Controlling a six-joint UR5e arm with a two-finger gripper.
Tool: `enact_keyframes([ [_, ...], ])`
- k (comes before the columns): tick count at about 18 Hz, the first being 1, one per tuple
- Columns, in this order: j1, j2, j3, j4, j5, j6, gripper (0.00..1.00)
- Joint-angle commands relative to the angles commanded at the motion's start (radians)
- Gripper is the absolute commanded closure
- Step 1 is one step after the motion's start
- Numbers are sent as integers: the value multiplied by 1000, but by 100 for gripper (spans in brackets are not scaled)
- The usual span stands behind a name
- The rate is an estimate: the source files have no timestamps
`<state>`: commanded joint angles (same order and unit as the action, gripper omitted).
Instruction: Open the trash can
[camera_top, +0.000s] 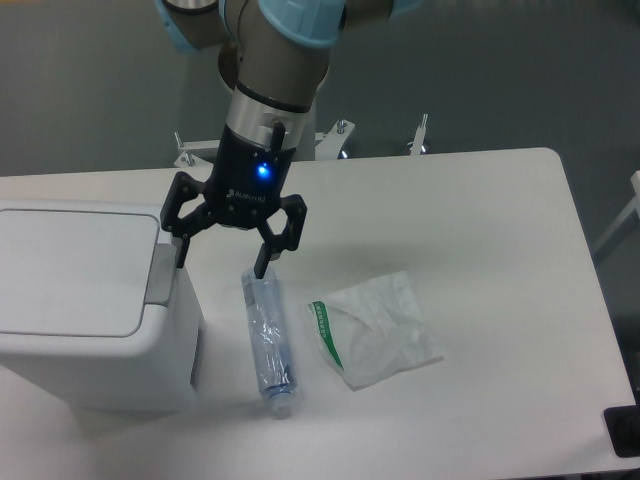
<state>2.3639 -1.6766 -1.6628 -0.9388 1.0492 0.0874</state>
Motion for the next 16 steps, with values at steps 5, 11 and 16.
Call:
enact_keyframes([
  [5, -14, -6, -2, 0, 3, 0, 0],
  [11, -20, -12, -3, 2, 3, 0, 0],
  [16, -21, -18, -3, 2, 6, 0, 0],
])
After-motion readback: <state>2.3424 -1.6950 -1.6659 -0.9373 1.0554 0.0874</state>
